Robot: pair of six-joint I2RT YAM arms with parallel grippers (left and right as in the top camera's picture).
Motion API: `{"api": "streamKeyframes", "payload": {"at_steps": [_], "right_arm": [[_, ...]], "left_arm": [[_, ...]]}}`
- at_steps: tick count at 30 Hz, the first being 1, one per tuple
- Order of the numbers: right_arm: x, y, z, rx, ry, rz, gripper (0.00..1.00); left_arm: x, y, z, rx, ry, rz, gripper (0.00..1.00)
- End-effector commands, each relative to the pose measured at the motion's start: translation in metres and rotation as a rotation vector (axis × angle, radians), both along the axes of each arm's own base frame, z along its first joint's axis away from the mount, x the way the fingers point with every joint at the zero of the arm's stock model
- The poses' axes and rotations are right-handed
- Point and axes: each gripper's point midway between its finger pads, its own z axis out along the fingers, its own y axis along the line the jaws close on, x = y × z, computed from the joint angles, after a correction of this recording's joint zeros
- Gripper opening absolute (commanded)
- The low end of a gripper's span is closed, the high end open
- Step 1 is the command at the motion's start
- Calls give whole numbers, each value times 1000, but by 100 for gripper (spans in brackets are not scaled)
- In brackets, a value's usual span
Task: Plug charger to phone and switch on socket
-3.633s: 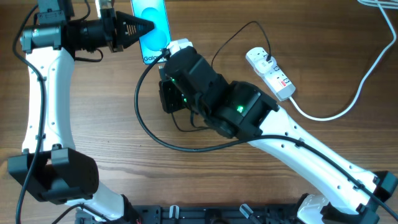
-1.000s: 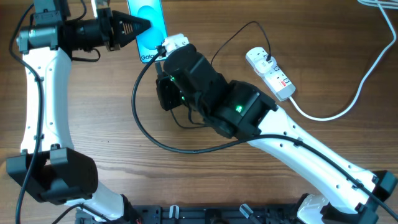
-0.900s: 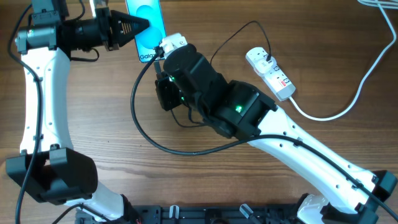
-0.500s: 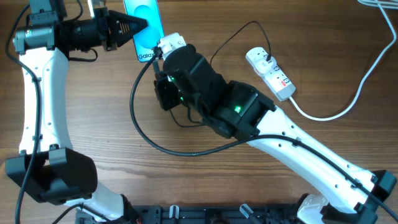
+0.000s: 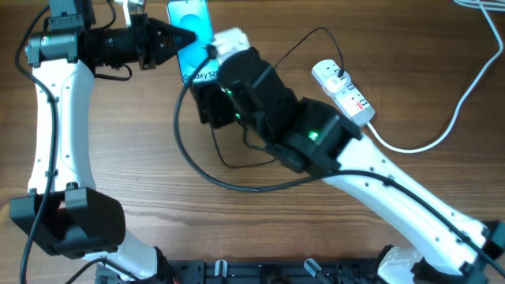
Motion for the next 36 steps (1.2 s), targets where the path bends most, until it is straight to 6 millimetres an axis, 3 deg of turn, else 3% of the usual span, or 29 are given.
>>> {"api": "streamKeyframes", "payload": {"at_steps": [1, 4, 7, 10, 16, 18, 19, 21, 28, 36], "right_arm": [[8, -61, 28, 100, 51, -226, 86], [11, -112, 7, 40, 159, -362, 99], [4, -154, -21, -78, 267, -450, 100], [-5, -182, -36, -160, 340, -503, 100], [-6, -235, -47, -248, 393, -648, 100], [-7, -243, -48, -257, 405, -670, 100], [-8, -248, -50, -265, 415, -681, 100], [-9, -253, -51, -272, 425, -693, 100], [-8, -255, -59, -278, 439, -701, 100], [-10, -254, -81, -311, 480, -696, 100]], "left_arm": [[1, -6, -27, 162, 52, 42, 4], [-10, -26, -62, 317, 89, -18, 4], [-15, -53, -95, 420, 135, -85, 4], [-17, -77, -126, 487, 169, -149, 4], [-27, -109, -184, 553, 278, -257, 4], [-29, -111, -193, 566, 285, -282, 4], [-28, -103, -211, 650, 302, -271, 4], [-29, -95, -226, 709, 336, -269, 4], [-28, -92, -265, 751, 408, -285, 4], [-4, -97, -269, 743, 312, -243, 4]]}}
